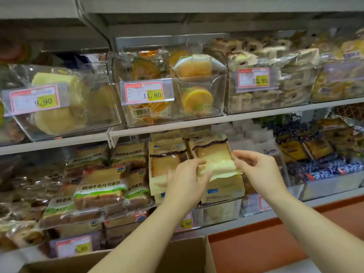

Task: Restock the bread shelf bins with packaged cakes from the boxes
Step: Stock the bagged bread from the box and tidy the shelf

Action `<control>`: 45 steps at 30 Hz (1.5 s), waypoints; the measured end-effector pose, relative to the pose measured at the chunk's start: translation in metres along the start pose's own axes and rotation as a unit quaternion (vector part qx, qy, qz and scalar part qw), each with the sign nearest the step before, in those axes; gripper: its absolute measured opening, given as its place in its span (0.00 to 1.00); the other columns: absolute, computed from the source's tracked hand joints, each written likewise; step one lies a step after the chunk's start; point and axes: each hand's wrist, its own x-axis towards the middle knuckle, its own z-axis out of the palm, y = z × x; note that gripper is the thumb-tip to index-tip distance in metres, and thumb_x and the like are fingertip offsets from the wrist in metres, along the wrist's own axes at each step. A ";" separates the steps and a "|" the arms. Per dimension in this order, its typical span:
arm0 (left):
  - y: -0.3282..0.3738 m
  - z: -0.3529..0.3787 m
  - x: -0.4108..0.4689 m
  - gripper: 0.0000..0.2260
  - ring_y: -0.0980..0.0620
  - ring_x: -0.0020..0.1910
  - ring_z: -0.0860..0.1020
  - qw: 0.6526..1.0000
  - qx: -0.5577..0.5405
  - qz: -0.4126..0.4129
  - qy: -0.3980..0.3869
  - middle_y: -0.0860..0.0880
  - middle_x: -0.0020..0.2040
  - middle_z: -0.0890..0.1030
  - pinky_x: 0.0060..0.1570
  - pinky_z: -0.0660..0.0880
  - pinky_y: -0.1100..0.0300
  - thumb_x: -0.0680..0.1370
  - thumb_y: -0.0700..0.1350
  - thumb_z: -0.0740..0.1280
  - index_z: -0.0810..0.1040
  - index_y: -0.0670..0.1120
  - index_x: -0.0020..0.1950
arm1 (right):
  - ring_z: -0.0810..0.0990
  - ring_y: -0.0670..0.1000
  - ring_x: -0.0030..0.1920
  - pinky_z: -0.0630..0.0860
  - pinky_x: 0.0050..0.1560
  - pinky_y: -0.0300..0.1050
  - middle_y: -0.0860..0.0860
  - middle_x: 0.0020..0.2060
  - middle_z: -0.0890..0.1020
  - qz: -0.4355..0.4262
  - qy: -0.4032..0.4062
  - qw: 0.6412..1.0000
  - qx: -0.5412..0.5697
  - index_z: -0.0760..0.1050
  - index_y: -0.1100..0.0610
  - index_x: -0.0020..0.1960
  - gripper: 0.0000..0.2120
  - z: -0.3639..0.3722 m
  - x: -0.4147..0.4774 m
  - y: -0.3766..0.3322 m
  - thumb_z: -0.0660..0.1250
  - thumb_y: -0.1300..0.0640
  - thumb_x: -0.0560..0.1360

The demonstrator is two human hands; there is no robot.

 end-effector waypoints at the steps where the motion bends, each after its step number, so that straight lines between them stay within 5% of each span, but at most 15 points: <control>1: 0.002 0.001 0.003 0.17 0.57 0.68 0.67 1.000 -0.015 0.003 0.004 0.58 0.68 0.72 0.74 0.53 0.42 0.80 0.55 0.61 0.70 0.55 0.69 | 0.79 0.39 0.47 0.76 0.47 0.37 0.42 0.45 0.82 -0.003 0.000 1.000 0.016 0.80 0.53 0.58 0.12 0.000 0.003 -0.002 0.68 0.62 0.76; 4: 0.004 0.003 0.009 0.18 0.56 0.72 0.64 1.000 -0.019 0.012 -0.001 0.55 0.72 0.68 0.74 0.54 0.45 0.80 0.51 0.63 0.70 0.54 0.70 | 0.80 0.43 0.53 0.77 0.53 0.43 0.45 0.51 0.82 0.013 -0.019 0.999 0.039 0.79 0.50 0.59 0.14 0.004 0.012 0.001 0.67 0.63 0.76; 8: 0.005 0.004 0.012 0.19 0.54 0.74 0.60 0.999 -0.014 0.033 -0.027 0.53 0.75 0.63 0.76 0.51 0.48 0.80 0.47 0.63 0.68 0.54 0.72 | 0.79 0.55 0.57 0.74 0.62 0.58 0.52 0.54 0.82 0.152 -0.031 0.965 0.210 0.77 0.50 0.55 0.14 0.008 0.017 0.010 0.68 0.66 0.74; 12: 0.012 0.004 0.013 0.19 0.56 0.75 0.57 0.997 -0.023 0.069 -0.030 0.55 0.75 0.63 0.76 0.45 0.53 0.80 0.48 0.63 0.68 0.55 0.72 | 0.79 0.56 0.55 0.73 0.59 0.53 0.55 0.52 0.82 0.190 -0.026 0.952 0.237 0.78 0.52 0.53 0.11 -0.003 0.025 0.010 0.69 0.64 0.73; 16: 0.007 0.003 0.016 0.20 0.60 0.73 0.60 0.996 -0.025 0.082 -0.020 0.56 0.74 0.66 0.76 0.50 0.55 0.79 0.46 0.65 0.69 0.56 0.71 | 0.78 0.50 0.51 0.75 0.47 0.44 0.55 0.52 0.81 0.228 -0.088 0.936 0.253 0.78 0.57 0.55 0.10 -0.012 0.029 0.007 0.68 0.63 0.75; 20: 0.001 0.003 0.017 0.19 0.59 0.72 0.63 0.997 -0.034 0.075 -0.012 0.57 0.72 0.67 0.74 0.58 0.54 0.78 0.44 0.67 0.72 0.56 0.68 | 0.76 0.52 0.59 0.72 0.63 0.53 0.53 0.57 0.80 0.213 -0.128 0.947 0.202 0.79 0.51 0.54 0.10 -0.012 0.030 0.007 0.69 0.59 0.75; 22: 0.000 0.004 0.017 0.19 0.59 0.71 0.65 0.996 -0.044 0.080 -0.010 0.57 0.72 0.68 0.73 0.62 0.55 0.78 0.45 0.67 0.72 0.57 0.67 | 0.78 0.54 0.57 0.75 0.60 0.54 0.53 0.55 0.80 0.183 -0.112 0.960 0.177 0.78 0.50 0.55 0.10 -0.010 0.027 0.003 0.69 0.59 0.75; 25: 0.001 0.004 0.018 0.21 0.61 0.66 0.71 0.993 -0.100 0.063 -0.001 0.59 0.68 0.72 0.66 0.69 0.63 0.76 0.45 0.69 0.71 0.57 0.68 | 0.81 0.54 0.51 0.81 0.48 0.50 0.55 0.53 0.79 0.162 -0.090 0.951 0.247 0.75 0.53 0.56 0.11 -0.008 0.025 -0.006 0.65 0.65 0.77; 28: 0.006 -0.003 0.021 0.22 0.65 0.60 0.73 0.975 -0.219 0.008 0.036 0.62 0.62 0.74 0.54 0.72 0.74 0.76 0.47 0.69 0.69 0.55 0.70 | 0.81 0.55 0.52 0.80 0.51 0.51 0.56 0.53 0.80 0.155 -0.064 0.940 0.297 0.75 0.53 0.56 0.12 -0.009 0.024 -0.011 0.64 0.66 0.77; 32: 0.008 -0.011 0.020 0.21 0.59 0.61 0.75 0.945 -0.323 -0.049 0.024 0.58 0.64 0.75 0.57 0.76 0.59 0.77 0.56 0.65 0.69 0.57 0.69 | 0.81 0.52 0.49 0.80 0.47 0.46 0.55 0.49 0.80 0.141 -0.072 0.923 0.350 0.75 0.54 0.54 0.11 -0.007 0.014 -0.021 0.63 0.67 0.77; 38: -0.002 -0.018 0.006 0.17 0.52 0.52 0.81 0.870 -0.470 -0.137 0.065 0.51 0.57 0.80 0.43 0.80 0.60 0.78 0.39 0.65 0.72 0.52 0.66 | 0.81 0.50 0.53 0.79 0.56 0.50 0.48 0.54 0.81 0.058 -0.162 0.964 0.205 0.75 0.46 0.55 0.13 -0.001 0.002 -0.024 0.66 0.61 0.76; 41: -0.015 -0.025 0.000 0.21 0.49 0.53 0.81 0.862 -0.467 -0.167 0.103 0.49 0.59 0.79 0.49 0.81 0.51 0.78 0.37 0.63 0.69 0.51 0.70 | 0.76 0.48 0.60 0.73 0.58 0.44 0.46 0.59 0.77 0.038 -0.092 0.995 0.031 0.71 0.45 0.63 0.17 -0.007 0.012 -0.010 0.68 0.53 0.76; 45: -0.029 -0.032 -0.001 0.22 0.49 0.56 0.79 0.871 -0.433 -0.180 0.148 0.49 0.62 0.78 0.56 0.78 0.48 0.78 0.38 0.63 0.67 0.50 0.72 | 0.74 0.54 0.57 0.68 0.50 0.42 0.55 0.58 0.77 0.083 -0.080 0.979 -0.167 0.70 0.58 0.65 0.23 0.003 0.018 0.010 0.67 0.47 0.75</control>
